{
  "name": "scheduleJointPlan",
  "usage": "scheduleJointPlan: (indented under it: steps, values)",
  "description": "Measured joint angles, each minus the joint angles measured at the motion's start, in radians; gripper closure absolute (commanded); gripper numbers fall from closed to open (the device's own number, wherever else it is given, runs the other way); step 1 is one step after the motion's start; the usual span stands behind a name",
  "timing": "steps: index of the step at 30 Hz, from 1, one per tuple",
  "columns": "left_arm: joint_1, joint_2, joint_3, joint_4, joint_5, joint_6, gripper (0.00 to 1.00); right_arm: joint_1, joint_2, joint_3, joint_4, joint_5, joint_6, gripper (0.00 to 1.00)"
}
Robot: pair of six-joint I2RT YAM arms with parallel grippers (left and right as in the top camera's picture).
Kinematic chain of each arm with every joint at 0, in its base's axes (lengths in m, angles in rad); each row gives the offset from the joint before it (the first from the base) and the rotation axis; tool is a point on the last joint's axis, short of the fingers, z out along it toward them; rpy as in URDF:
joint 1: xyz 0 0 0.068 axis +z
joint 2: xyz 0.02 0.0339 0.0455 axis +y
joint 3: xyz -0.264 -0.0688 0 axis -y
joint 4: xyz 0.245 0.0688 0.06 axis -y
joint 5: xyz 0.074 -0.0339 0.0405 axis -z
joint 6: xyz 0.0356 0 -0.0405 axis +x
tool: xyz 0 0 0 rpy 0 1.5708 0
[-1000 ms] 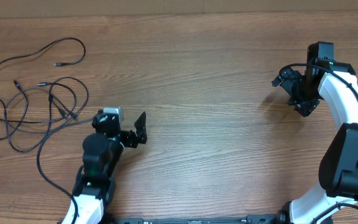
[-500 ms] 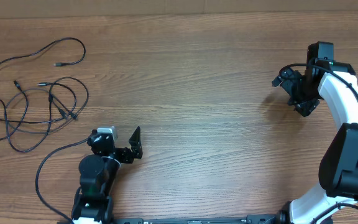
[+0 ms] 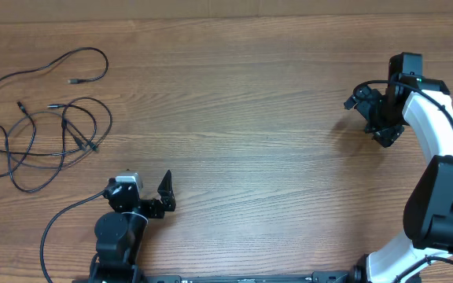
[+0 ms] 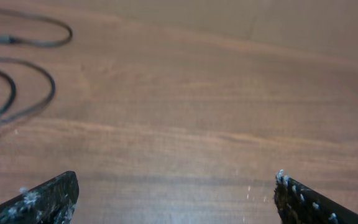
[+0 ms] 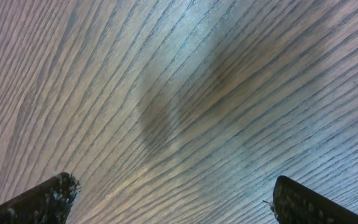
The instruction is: Untangle cables
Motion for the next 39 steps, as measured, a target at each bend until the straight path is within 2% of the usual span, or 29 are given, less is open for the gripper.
scheduleJointPlan:
  steps: [8,18,39]
  values:
    - [0.0,-0.18,0.0,-0.003,-0.018,0.085,0.0,0.0,0.0,0.0,0.0,0.0,0.0,0.0]
    - [0.0,-0.198,0.0,-0.004,-0.037,0.204,0.0,0.0,0.0,0.0,0.0,0.0,0.0,0.0]
    - [0.0,-0.198,0.0,-0.004,-0.041,0.218,0.0,0.0,0.0,0.0,0.0,0.0,0.0,0.0]
